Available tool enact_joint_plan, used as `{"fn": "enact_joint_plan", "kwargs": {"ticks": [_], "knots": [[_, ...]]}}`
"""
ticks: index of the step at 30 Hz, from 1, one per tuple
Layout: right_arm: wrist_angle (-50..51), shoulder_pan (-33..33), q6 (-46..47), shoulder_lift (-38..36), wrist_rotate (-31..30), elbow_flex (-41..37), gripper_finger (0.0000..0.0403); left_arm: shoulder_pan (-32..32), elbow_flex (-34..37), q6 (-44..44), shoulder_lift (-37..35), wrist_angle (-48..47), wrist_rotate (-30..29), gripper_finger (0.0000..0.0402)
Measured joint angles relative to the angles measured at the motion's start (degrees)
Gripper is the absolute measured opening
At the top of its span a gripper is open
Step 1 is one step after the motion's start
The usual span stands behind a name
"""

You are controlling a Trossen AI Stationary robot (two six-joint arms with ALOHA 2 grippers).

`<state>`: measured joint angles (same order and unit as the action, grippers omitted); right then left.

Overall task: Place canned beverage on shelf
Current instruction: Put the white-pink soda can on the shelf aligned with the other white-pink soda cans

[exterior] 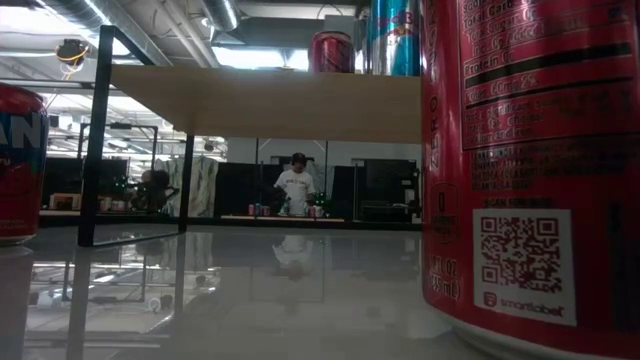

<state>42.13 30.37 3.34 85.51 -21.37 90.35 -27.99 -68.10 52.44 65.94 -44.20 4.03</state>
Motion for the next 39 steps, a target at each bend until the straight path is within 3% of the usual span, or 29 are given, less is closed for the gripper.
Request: {"fn": "enact_joint_plan", "kwargs": {"ticks": [7, 14, 25, 39], "knots": [[0.0, 0.0, 0.0, 0.0, 0.0, 0.0, 0.0386, -8.5, 0.0, 18.7, -0.4, -19.0, 7.7, 0.0223], [0.0, 0.0, 0.0, 0.0, 0.0, 0.0, 0.0386, -13.6, 0.0, 29.6, -0.4, -23.2, 6.4, 0.0223], [0.0, 0.0, 0.0, 0.0, 0.0, 0.0, 0.0386, -19.7, 0.0, 36.9, 0.2, -22.7, 3.8, 0.0223], [0.0, 0.0, 0.0, 0.0, 0.0, 0.0, 0.0386, -20.0, 0.0, 37.0, 0.2, -22.6, -2.5, 0.0223]]}}
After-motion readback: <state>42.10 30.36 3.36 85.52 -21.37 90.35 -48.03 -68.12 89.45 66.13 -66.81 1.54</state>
